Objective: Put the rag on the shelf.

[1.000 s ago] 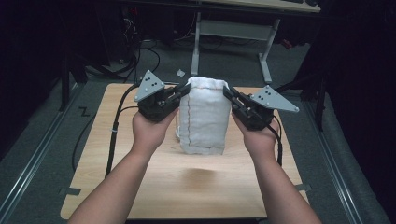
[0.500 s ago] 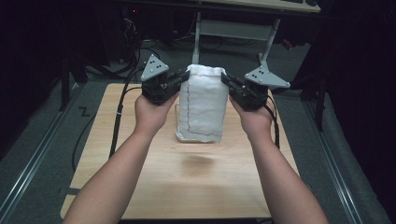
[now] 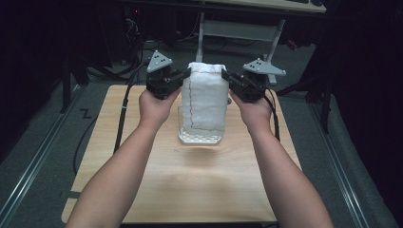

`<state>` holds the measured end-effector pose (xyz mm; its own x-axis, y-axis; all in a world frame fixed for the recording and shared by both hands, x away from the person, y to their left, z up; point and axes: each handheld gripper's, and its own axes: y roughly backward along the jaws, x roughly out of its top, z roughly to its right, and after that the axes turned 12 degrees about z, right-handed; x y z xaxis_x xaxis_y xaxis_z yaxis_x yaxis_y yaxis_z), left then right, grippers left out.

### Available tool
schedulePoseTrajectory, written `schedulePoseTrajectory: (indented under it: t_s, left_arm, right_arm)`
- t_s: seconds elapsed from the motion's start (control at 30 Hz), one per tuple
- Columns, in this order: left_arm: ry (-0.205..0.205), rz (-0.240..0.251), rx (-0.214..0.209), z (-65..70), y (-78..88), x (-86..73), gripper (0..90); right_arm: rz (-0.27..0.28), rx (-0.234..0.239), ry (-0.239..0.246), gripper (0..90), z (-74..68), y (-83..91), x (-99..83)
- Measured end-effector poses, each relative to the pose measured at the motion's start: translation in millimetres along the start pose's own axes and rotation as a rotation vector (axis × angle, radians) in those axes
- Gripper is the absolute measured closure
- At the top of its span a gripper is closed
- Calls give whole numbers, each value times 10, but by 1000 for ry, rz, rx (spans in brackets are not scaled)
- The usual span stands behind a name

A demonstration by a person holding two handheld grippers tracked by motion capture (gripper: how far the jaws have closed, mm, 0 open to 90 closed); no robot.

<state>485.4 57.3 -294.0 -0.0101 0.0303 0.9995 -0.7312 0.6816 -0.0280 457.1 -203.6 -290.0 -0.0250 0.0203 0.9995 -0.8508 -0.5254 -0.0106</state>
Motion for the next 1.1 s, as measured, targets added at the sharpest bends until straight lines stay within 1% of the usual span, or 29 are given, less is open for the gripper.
schedulePoseTrajectory:
  t_s: [0.03,0.1,0.2,0.27,0.33,0.37,0.4,0.5,0.53,0.63,0.67,0.7,0.77,0.83,0.9,0.93,1.0,1.03,1.1]
  left_arm:
    - [4,-3,1,-15,-20,-3,833]
    - [0,-9,-3,-46,-60,-2,833]
    - [-4,-27,-17,-102,-112,-4,833]
    - [-20,-36,-13,-122,-150,-16,833]
    - [-11,-38,-5,-156,-186,-28,832]
    - [-7,-37,1,-174,-205,-35,832]
    - [-3,-41,5,-197,-226,-43,832]
    - [42,-53,20,-286,-291,-74,832]
    - [50,-61,25,-307,-315,-89,831]
    - [68,-82,36,-349,-386,-154,829]
    - [76,-91,35,-361,-411,-181,827]
    - [83,-101,37,-368,-438,-210,825]
    - [89,-139,40,-370,-497,-281,822]
    - [74,-172,50,-376,-543,-350,815]
    - [79,-193,68,-400,-572,-396,804]
    - [81,-197,73,-409,-578,-411,805]
    - [72,-197,81,-414,-588,-422,810]
    - [67,-197,88,-418,-590,-421,815]
    - [73,-197,100,-440,-599,-426,819]
  right_arm:
    - [-4,-4,-1,856,20,-43,-15]
    - [-5,-3,-5,856,37,-61,-21]
    - [-3,5,-31,856,94,-109,-43]
    - [-1,5,-33,856,124,-145,-60]
    - [-4,6,-41,856,154,-194,-86]
    - [-9,7,-48,856,187,-258,-118]
    - [-9,7,-48,856,187,-258,-118]
    - [-15,11,-82,855,238,-349,-166]
    - [-16,11,-87,855,246,-378,-183]
    - [-37,-3,-54,855,262,-462,-226]
    - [-48,-6,-53,855,278,-485,-239]
    - [-54,-9,-53,855,299,-503,-253]
    - [-71,-13,-70,854,335,-527,-290]
    - [-98,-19,-74,852,362,-559,-352]
    - [-124,-24,-75,852,384,-591,-420]
    - [-130,-22,-76,852,395,-603,-445]
    - [-129,-17,-81,852,401,-620,-472]
    - [-129,-20,-76,853,398,-632,-477]
    - [-130,-16,-76,852,393,-661,-473]
